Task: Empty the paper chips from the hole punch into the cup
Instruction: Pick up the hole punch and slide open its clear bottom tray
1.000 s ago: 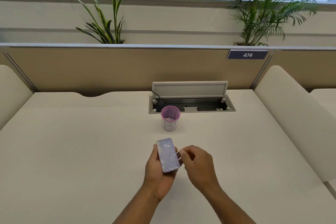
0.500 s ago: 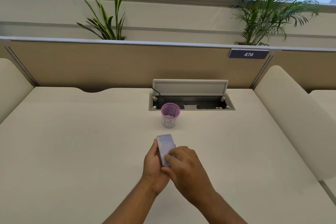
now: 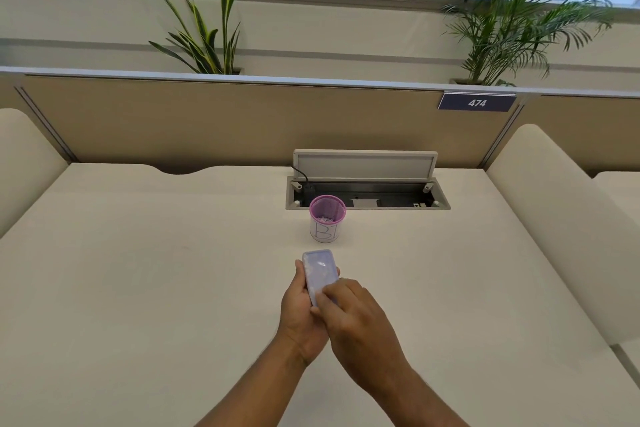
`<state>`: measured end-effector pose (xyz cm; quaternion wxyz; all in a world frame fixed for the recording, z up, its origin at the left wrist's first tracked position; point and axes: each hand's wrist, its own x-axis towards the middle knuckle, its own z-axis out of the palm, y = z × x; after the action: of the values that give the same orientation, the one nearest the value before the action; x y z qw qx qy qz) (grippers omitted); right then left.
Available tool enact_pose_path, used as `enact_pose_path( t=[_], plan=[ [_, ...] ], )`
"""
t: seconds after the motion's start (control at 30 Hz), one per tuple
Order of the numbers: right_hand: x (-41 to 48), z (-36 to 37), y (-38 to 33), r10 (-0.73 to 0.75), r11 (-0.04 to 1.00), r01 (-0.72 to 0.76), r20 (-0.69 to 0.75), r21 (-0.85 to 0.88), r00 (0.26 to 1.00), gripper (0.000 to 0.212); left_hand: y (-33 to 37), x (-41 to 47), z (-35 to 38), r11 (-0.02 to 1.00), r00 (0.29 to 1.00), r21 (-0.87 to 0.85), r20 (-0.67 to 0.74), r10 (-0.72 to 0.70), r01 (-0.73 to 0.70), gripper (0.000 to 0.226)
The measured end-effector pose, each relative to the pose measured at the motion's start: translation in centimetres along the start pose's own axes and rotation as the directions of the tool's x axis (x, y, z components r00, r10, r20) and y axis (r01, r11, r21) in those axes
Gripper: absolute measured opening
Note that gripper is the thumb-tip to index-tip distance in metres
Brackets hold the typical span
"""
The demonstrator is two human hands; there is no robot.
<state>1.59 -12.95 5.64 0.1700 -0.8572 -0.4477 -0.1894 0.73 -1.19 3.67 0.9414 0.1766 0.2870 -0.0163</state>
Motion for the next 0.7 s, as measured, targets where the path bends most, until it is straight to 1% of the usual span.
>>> enact_pose_path(
  t=[0.13,0.3,0.4,0.57,0.6,0.7],
  plan=[
    [0.2,-0.2,-0.3,0.023,1.000,-0.023,-0.020,0.016,1.000,0.005,0.1,0.1,-0.2,1.000,1.000,0.022,-0.003,0.009,-0.009,0.069],
    [0.2,-0.2,-0.4,0.056,0.997,-0.054,-0.038,0.054,0.998,0.009,0.0,0.6,-0.5,0.999,0.999,0.048,-0.025,0.025,-0.024,0.073],
    [0.4,-0.6,-0.1,0.066,0.996,-0.061,-0.079,0.066,0.995,0.007,-0.1,0.4,-0.3,0.998,0.998,0.042,-0.021,0.057,-0.056,0.069],
    [0.9,-1.3,-0.4,0.099,0.992,-0.087,-0.123,0.096,0.988,0.024,-0.2,0.2,-0.2,0.998,0.998,0.027,-0.037,0.056,-0.055,0.071],
    [1.0,-1.4,-0.4,0.107,0.990,-0.094,-0.129,0.105,0.986,0.024,-0.2,0.1,-0.2,0.998,0.997,0.023,-0.037,0.061,-0.060,0.069],
    [1.2,-1.7,-0.3,0.174,0.975,-0.146,-0.163,0.168,0.971,0.014,-0.1,-0.2,0.3,0.997,0.996,0.001,-0.042,0.080,-0.080,0.063]
  ],
)
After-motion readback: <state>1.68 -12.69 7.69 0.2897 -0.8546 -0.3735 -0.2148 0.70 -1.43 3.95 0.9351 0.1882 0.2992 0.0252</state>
